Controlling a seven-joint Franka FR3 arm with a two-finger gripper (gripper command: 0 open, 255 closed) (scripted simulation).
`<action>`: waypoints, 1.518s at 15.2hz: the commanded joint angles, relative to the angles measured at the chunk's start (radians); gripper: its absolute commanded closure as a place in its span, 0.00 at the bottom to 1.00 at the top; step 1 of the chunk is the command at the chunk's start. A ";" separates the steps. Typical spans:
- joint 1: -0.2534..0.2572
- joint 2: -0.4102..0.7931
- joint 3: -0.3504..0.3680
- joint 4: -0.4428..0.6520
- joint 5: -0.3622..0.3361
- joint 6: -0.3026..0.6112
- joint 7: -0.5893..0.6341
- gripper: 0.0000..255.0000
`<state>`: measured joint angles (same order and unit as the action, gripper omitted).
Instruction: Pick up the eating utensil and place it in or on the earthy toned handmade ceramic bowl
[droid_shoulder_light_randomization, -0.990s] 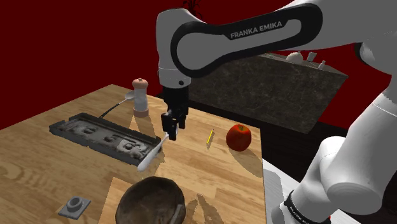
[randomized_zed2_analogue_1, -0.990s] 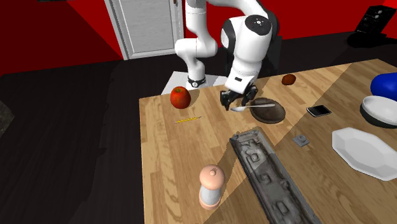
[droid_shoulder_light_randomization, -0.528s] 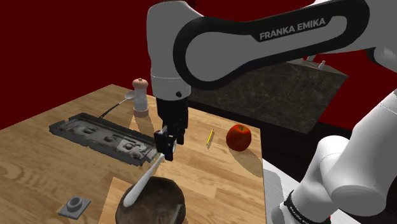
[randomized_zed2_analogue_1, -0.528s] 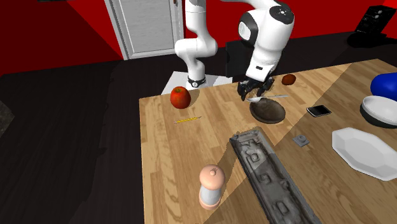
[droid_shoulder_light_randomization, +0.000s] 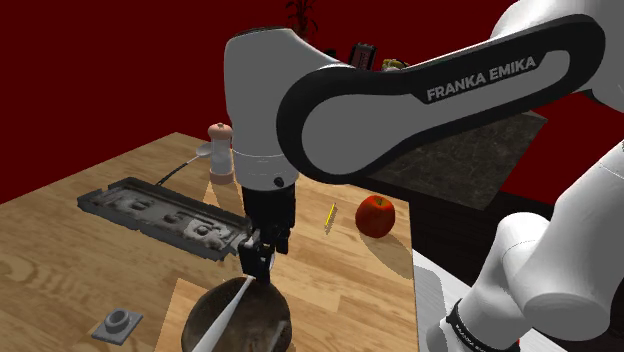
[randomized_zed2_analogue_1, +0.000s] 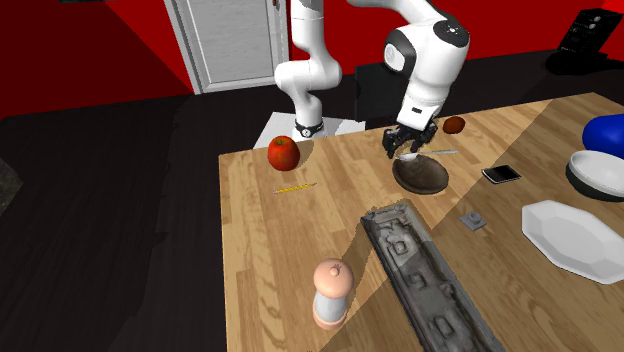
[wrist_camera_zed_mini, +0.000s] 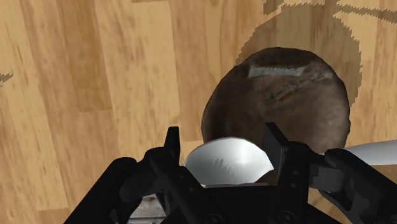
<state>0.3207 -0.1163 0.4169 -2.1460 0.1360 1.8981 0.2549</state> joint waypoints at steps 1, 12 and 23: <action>0.002 0.010 0.004 -0.020 -0.002 0.030 0.003 1.00; 0.004 0.058 0.011 -0.083 -0.015 0.139 0.009 1.00; 0.002 0.048 0.008 -0.059 -0.013 0.104 0.007 0.00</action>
<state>0.3239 -0.0631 0.4263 -2.2158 0.1224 2.0192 0.2633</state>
